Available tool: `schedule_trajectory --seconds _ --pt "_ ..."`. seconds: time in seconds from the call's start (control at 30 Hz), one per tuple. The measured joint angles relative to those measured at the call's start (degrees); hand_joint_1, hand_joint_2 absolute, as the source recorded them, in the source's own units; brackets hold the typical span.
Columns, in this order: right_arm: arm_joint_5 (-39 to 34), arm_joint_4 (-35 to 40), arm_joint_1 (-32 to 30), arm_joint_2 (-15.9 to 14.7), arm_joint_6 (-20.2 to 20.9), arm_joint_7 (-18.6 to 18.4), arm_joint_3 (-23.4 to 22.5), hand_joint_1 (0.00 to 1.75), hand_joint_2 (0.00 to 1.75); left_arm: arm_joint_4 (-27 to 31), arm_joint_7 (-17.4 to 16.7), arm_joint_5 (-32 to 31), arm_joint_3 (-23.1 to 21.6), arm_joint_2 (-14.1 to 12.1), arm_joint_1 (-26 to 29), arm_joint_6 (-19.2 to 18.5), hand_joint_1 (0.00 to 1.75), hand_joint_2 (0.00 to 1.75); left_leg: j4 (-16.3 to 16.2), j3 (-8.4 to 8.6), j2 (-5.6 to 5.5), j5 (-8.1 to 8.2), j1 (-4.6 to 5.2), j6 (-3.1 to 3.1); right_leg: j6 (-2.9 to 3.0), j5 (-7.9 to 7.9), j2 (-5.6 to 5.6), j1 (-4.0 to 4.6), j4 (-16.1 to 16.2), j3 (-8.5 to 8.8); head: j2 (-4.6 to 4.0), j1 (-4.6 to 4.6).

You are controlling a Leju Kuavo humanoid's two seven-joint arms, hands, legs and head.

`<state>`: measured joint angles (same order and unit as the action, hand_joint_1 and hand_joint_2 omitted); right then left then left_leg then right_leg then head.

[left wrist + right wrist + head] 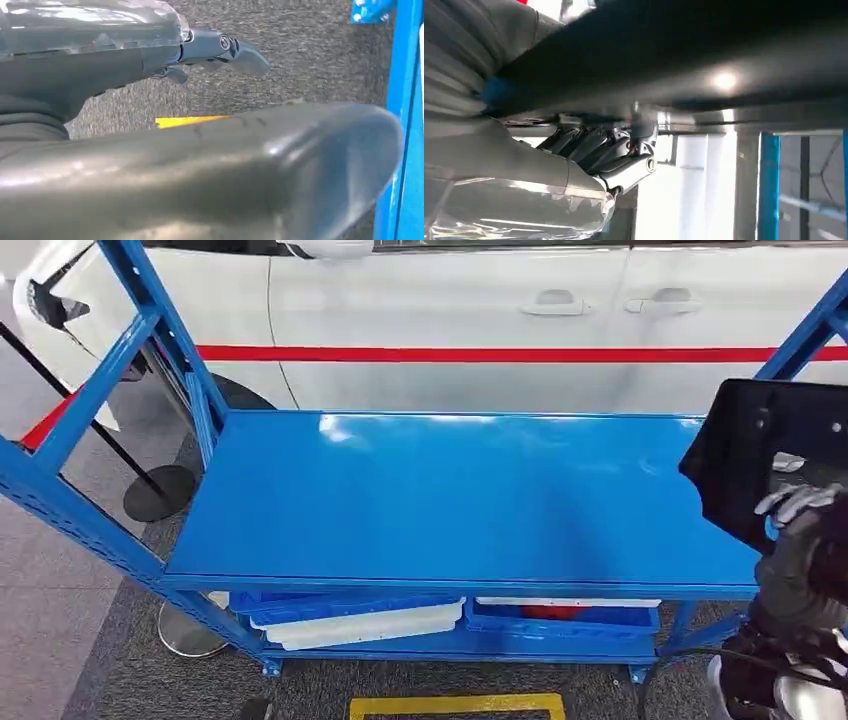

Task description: Take the parts from the cabinet and place them on the table.

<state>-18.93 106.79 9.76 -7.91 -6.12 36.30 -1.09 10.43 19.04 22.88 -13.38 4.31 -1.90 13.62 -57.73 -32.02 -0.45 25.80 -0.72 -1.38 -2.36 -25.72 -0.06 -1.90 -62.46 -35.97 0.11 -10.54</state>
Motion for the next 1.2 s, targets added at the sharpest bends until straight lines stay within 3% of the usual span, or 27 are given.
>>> schedule_trajectory --seconds 0.03,0.07,0.13,0.2,0.27,0.33,0.37,0.4,0.43,0.5,0.53,0.57,0.6,0.67,0.7,0.73,0.77,0.83,0.87,0.9,0.97,1.0,1.03,1.07,1.1,1.13,1.2 --pt "0.5 0.3 -0.8 0.0 -0.5 0.3 -0.3 1.75 1.75 0.0 -0.2 0.0 0.1 0.0 0.0 0.0 0.0 0.0 -0.5 -0.29 -0.03 0.33 0.11 0.39 0.0 -0.23 0.02 -0.12 3.1 1.42 0.02 0.0" --pt "0.8 0.5 -1.7 0.0 -0.8 0.7 -0.6 1.75 1.75 0.0 -0.3 0.0 0.3 0.0 0.0 0.0 0.0 0.0 -1.1 -0.63 -0.17 0.59 0.46 0.81 0.54 0.08 0.32 0.38 3.1 1.19 0.02 -0.02" --pt "0.9 1.2 -4.2 0.1 -0.8 0.9 -0.9 1.75 1.75 0.0 -0.5 0.1 0.5 0.0 0.1 0.0 0.0 0.0 -0.8 -0.72 -0.16 0.41 0.49 1.22 1.14 0.08 0.4 0.48 2.8 0.91 0.0 0.0" --pt "1.6 1.5 -6.0 0.2 -1.0 1.3 -0.9 1.75 1.75 0.0 -0.9 0.7 0.9 0.0 0.1 0.0 0.0 0.0 -1.0 -0.76 -0.17 0.65 0.25 1.96 2.21 0.62 0.25 0.22 3.2 0.75 0.02 -0.02" --pt "1.9 2.0 -7.3 0.5 -1.3 1.8 -0.9 1.75 1.75 -0.1 -1.2 1.1 1.2 0.0 0.1 0.1 0.0 0.0 -5.2 -2.27 0.05 4.72 0.13 2.35 2.87 0.95 0.07 0.23 3.3 0.44 0.02 -0.02" --pt "1.9 2.1 -8.8 1.1 -1.3 2.0 -0.9 1.75 1.75 -0.1 -1.6 1.2 1.7 0.0 0.1 0.2 0.0 0.0 -14.8 -5.79 0.07 10.2 0.03 2.67 3.34 1.38 -0.14 0.53 3.2 -0.25 0.02 -0.02" --pt "1.9 2.1 -9.3 1.4 -1.3 2.0 -0.9 1.75 1.75 -0.1 -1.7 1.3 1.8 0.0 0.1 0.3 0.0 0.0 -18.2 -6.85 0.07 11.56 0.04 2.67 3.38 1.67 -0.16 0.69 3.2 -0.67 0.0 -0.02" --pt "2.0 2.1 -9.8 1.7 -1.3 2.0 -0.9 1.75 1.75 -0.1 -1.8 1.5 1.9 0.0 0.1 0.4 0.0 0.0 -18.7 -6.59 0.07 11.44 0.06 2.55 3.41 1.97 -0.16 0.85 3.2 -1.02 0.02 -0.02" --pt "2.1 2.1 -10.0 1.9 -1.2 2.1 -0.9 1.75 1.75 -0.1 -1.8 1.9 1.9 0.0 0.1 0.4 0.0 0.0 -16.5 -4.97 0.07 10.24 0.11 2.29 3.41 2.27 -0.14 1.04 3.2 -1.34 0.02 -0.02" --pt "2.1 2.1 -10.4 2.2 -1.2 2.1 -0.9 1.75 1.75 -0.1 -1.9 2.0 2.0 0.0 0.0 0.5 0.0 0.0 -6.0 1.5 0.07 6.1 0.44 1.27 3.34 2.9 -0.04 1.37 3.2 -1.78 0.02 -0.02" --pt "2.1 2.2 -10.5 2.4 -1.1 2.1 -0.9 1.75 1.75 -0.1 -1.9 1.9 2.1 -0.1 -0.2 0.5 0.0 0.0 -0.3 5.11 -0.19 5.19 0.94 0.24 3.26 3.27 0.02 1.16 3.2 -1.83 0.02 -0.02" --pt "2.1 2.2 -10.7 2.5 -0.7 2.1 -1.0 1.75 1.75 -0.1 -1.9 2.0 2.3 -0.4 -0.3 0.6 0.0 0.0 0.5 5.26 -0.36 5.39 1.31 0.3 2.72 3.6 0.31 1.55 3.3 -1.91 0.02 -0.02" --pt "1.7 2.2 -10.7 2.6 0.5 1.9 -1.0 1.75 1.75 -0.1 -1.8 2.1 2.4 -0.3 -0.3 0.8 0.0 0.0 0.6 4.95 -0.13 4.74 1.52 0.29 2.26 3.95 0.21 1.08 3.4 -2.01 0.02 -0.04" --pt "0.3 2.1 -10.9 3.1 3.5 1.5 -1.1 1.75 1.75 -0.1 -1.7 2.8 3.0 -0.3 -0.3 1.0 0.0 0.0 0.5 4.63 0.13 4.19 1.88 -0.2 1.62 4.87 0.41 0.76 3.9 -1.99 0.02 -0.02" --pt "-0.1 2.1 -11.1 3.3 4.8 1.4 -1.3 1.75 1.75 -0.1 -1.6 3.2 3.2 -0.3 -0.2 1.4 0.0 0.0 1.4 4.48 0.46 3.0 1.53 -0.55 1.11 5.55 0.69 1.2 4.3 -2.05 0.02 -0.02" --pt "-0.2 1.9 -11.5 3.5 5.4 1.5 -1.6 1.75 1.75 -0.1 -1.5 3.5 3.4 -0.1 -0.3 1.6 0.0 0.0 2.0 4.38 1.44 2.02 1.12 -0.69 1.09 4.14 0.65 0.88 3.5 -2.63 0.02 -0.02" --pt "-0.3 1.9 -11.7 3.5 5.7 1.6 -2.1 1.75 1.75 -0.1 -1.5 4.0 3.6 -0.1 -0.3 2.1 0.0 0.0 2.2 3.72 1.56 1.4 1.05 -1.42 1.02 0.75 0.52 0.93 1.2 -3.53 0.0 0.0" --pt "-0.6 1.6 -12.6 3.8 6.3 1.7 -2.7 1.75 1.75 -0.1 -1.7 4.4 4.2 0.0 -0.2 3.4 0.0 0.0 2.1 2.37 2.28 0.49 1.08 -1.46 0.48 -5.48 0.47 0.67 -6.5 -5.68 0.0 -0.02" --pt "-0.8 1.4 -13.2 4.0 6.7 1.7 -3.1 1.75 1.75 -0.1 -2.0 4.9 4.6 0.2 -0.2 4.0 0.0 0.0 2.0 1.62 2.7 0.04 1.09 -1.41 0.16 -7.24 0.46 0.56 -10.6 -6.58 0.02 0.0" --pt "-1.1 1.3 -13.9 4.2 7.2 1.7 -3.8 1.75 1.75 -0.1 -2.1 5.2 4.8 0.3 -0.1 4.5 0.0 0.0 1.8 0.85 3.14 -0.34 1.07 -1.29 -0.12 -7.1 0.39 0.42 -12.9 -6.69 0.0 0.0" --pt "-1.5 1.2 -14.8 4.5 7.8 1.8 -5.2 1.75 1.75 -0.1 -2.3 5.2 4.9 0.4 -0.1 4.9 0.0 0.0 1.0 -0.68 4.22 -0.74 0.92 -0.97 -0.62 -3.7 -0.06 -0.06 -9.7 -3.04 0.02 -0.02" --pt "-1.7 1.3 -15.1 4.7 8.1 1.8 -5.8 1.75 1.75 -0.1 -2.4 5.3 5.1 0.5 -0.1 5.2 0.0 0.0 0.4 -1.31 4.76 -0.81 0.81 -0.81 -0.85 -2.2 -0.78 -0.22 -5.1 0.34 0.0 0.0" --pt "-2.2 1.3 -15.6 4.9 8.4 1.8 -6.5 1.75 1.75 -0.1 -2.7 5.3 5.3 0.5 -0.2 5.6 0.0 0.0 -0.4 -1.82 5.19 -0.77 0.75 -0.54 -1.08 -1.89 -2.51 -0.34 0.1 4.19 0.02 0.0" --pt "-2.7 1.3 -16.0 5.1 8.9 1.9 -7.2 1.75 1.75 -0.1 -2.8 5.3 5.6 0.5 -0.1 5.7 0.0 0.0 -1.0 -2.38 5.52 -0.66 1.14 -0.06 -0.91 -4.03 -4.66 0.48 3.7 6.03 0.02 0.04" --pt "-3.1 1.6 -17.1 5.4 9.4 2.1 -7.9 1.75 1.75 -0.1 -2.9 5.3 5.8 0.7 0.0 6.0 0.0 0.0 -1.2 -2.23 5.86 -0.75 1.12 0.24 0.59 -3.01 -3.88 0.78 2.7 5.3 0.0 -0.15" --pt "-3.3 2.0 -18.1 5.8 10.1 2.4 -8.7 1.75 1.75 -0.1 -2.8 5.5 5.9 0.7 0.0 6.2 0.0 0.0 -1.4 -2.19 6.24 -0.8 1.14 0.48 0.96 -3.56 -3.61 0.6 3.4 5.23 0.02 -0.11" --pt "-3.4 2.6 -20.0 7.1 11.5 2.8 -10.7 1.75 1.75 -0.1 -2.4 6.1 6.2 0.7 0.1 6.6 0.0 0.0 -1.4 -2.24 7.25 -1.3 1.08 1.26 2.02 -2.74 -2.43 0.62 3.3 4.56 0.02 -0.11"
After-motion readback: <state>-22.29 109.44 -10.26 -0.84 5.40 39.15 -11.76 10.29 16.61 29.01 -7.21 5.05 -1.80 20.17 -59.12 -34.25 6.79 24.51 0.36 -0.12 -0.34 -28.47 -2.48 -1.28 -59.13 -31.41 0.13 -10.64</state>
